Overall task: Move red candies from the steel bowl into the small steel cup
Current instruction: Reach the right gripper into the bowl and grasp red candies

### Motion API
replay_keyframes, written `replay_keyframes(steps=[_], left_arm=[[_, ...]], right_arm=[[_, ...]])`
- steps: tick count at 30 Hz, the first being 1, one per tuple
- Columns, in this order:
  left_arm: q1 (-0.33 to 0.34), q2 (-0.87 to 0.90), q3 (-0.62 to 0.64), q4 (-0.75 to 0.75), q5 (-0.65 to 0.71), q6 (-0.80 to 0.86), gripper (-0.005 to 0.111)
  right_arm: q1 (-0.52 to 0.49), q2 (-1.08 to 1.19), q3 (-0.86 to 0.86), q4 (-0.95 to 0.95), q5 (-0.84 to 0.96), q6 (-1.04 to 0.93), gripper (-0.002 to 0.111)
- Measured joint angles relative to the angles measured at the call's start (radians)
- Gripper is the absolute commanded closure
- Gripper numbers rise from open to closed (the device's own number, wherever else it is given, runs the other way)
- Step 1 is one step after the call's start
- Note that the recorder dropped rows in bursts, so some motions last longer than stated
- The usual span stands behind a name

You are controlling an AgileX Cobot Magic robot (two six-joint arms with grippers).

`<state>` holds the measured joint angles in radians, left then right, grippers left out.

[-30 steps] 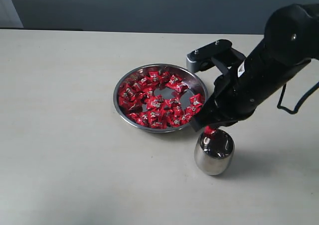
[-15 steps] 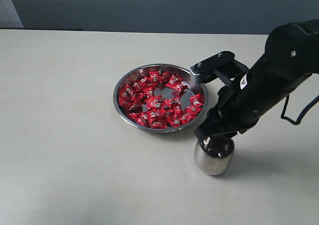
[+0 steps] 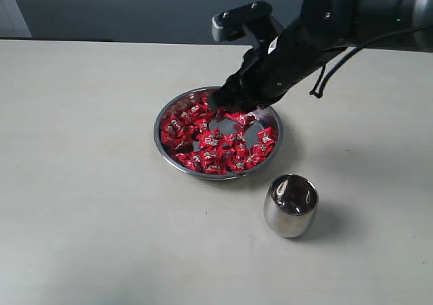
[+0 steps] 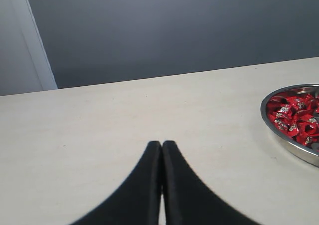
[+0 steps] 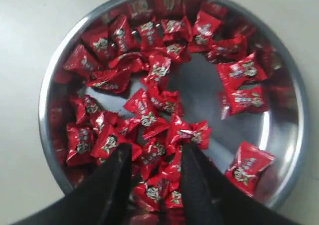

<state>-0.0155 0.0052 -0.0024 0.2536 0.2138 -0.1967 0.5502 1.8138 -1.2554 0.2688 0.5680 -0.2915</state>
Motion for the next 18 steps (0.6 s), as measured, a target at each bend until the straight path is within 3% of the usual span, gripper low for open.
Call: replay_keyframes(steps=[3,8,18], left_arm=[[0.0,0.0,0.0,0.0,0.0,0.0,0.106],[0.0,0.0,0.0,0.005,0.0,0.0,0.106],[0.0,0.0,0.0,0.005,0.0,0.0,0.106]], right_arm=[[0.014,0.074,-0.053,0.046,0.053,-0.059,0.074],[0.032,0.19,-0.117,0.073,0.102,-0.09,0.054],[0.032,0.273,-0.129,0.073,0.138,-0.094,0.058]])
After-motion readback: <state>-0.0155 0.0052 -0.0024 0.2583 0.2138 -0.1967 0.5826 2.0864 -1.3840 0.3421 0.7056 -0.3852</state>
